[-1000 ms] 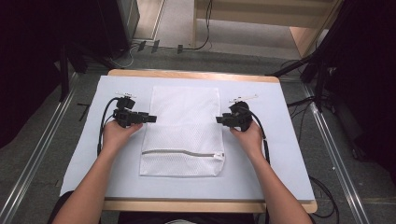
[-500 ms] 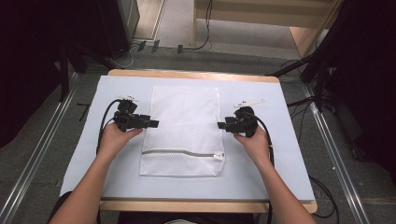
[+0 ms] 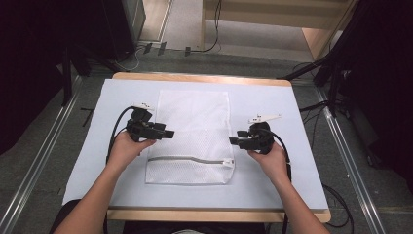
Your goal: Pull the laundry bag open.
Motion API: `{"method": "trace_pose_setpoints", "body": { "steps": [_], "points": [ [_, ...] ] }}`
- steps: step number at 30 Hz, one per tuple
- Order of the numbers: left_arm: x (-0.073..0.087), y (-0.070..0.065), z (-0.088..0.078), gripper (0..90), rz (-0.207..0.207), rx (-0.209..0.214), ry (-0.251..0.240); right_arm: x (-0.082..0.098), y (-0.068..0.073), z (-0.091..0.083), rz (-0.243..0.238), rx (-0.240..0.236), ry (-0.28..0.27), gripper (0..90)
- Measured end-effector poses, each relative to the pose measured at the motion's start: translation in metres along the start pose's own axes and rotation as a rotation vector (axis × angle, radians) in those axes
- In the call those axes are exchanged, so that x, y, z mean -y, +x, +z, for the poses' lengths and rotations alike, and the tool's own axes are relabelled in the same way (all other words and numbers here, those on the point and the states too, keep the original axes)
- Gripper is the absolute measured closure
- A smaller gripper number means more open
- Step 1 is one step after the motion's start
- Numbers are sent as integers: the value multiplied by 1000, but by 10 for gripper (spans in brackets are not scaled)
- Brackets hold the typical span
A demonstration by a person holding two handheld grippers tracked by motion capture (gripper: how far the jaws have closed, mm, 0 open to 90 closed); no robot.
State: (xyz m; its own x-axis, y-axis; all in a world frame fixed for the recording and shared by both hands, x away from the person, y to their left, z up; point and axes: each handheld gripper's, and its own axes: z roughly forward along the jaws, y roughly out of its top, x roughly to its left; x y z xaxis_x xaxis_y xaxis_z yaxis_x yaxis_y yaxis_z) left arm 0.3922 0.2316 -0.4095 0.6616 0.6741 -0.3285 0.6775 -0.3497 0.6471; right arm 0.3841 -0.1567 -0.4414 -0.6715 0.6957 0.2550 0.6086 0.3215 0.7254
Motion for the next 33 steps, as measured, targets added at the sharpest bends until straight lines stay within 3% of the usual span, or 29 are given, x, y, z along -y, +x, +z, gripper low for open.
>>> {"method": "trace_pose_setpoints", "body": {
  "steps": [3, 9, 21, 24, 29, 33],
  "points": [
    [-1, -9, 3, 396, 28, 0, 10, 4, 4, -3, -3, -13, 2, 511],
    [-5, -23, 9, 400, 47, 35, 14, 13, 15, -9, -20, -34, 20, 565],
    [-6, -47, 21, 424, 83, 89, 39, 28, 32, -16, -40, -78, 88, 900],
    [-7, -52, 26, 428, 93, 96, 45, 31, 36, -12, -43, -97, 116, 900],
    [-9, -57, 37, 432, 108, 110, 61, 34, 38, -8, -46, -76, 126, 900],
    [-12, -61, 43, 434, 123, 118, 72, 39, 38, -7, -51, -96, 143, 900]
  ]
}}
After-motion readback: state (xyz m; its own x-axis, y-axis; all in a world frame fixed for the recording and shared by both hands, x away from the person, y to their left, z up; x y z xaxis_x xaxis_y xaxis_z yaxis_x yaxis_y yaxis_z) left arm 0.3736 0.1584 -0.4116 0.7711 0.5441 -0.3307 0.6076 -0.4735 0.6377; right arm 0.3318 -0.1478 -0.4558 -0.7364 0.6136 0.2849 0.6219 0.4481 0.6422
